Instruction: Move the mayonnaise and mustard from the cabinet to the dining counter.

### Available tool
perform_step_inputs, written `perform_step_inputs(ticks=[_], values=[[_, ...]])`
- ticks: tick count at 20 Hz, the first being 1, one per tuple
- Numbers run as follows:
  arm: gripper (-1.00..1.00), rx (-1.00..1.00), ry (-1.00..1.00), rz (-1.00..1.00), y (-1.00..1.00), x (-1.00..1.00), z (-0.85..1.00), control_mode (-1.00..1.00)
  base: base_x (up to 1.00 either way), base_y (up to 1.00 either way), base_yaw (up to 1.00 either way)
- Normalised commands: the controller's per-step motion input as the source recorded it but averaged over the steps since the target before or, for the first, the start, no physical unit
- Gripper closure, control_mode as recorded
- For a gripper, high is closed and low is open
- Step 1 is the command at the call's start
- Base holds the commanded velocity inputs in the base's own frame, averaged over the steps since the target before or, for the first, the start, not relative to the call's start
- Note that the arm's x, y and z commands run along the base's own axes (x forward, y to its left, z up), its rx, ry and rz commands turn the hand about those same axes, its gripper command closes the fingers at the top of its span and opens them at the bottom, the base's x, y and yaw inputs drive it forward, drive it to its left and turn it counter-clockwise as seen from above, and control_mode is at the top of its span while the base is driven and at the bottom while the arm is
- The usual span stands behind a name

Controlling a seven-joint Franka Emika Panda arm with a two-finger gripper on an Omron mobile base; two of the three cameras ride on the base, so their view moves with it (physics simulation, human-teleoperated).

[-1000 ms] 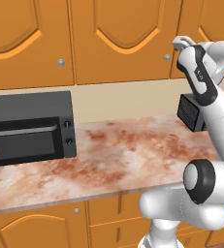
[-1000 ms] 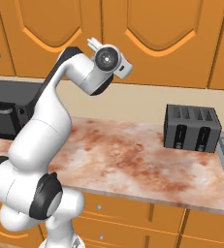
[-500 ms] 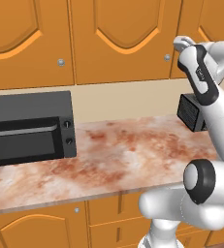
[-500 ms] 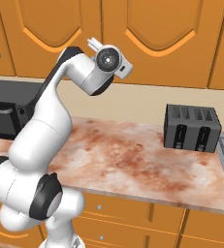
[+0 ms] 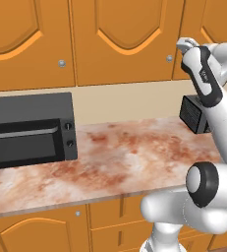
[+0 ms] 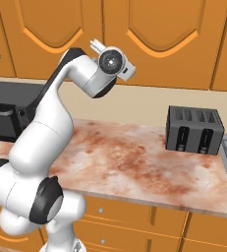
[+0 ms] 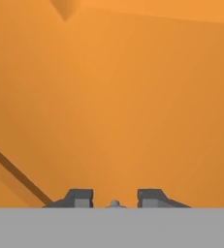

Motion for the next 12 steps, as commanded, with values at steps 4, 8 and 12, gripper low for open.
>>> perform_step_inputs(ticks=[4, 8, 12], values=[[1.0, 0.0, 0.0, 0.0, 0.0, 0.0, -0.02, -1.0, 0.0, 0.0, 0.0], [1.0, 0.0, 0.0, 0.0, -0.06, -0.17, 0.0, -1.0, 0.0, 0.0, 0.0], [1.0, -0.02, 0.0, 0.02, -0.42, -0.63, 0.0, -1.0, 0.0, 0.0, 0.0]])
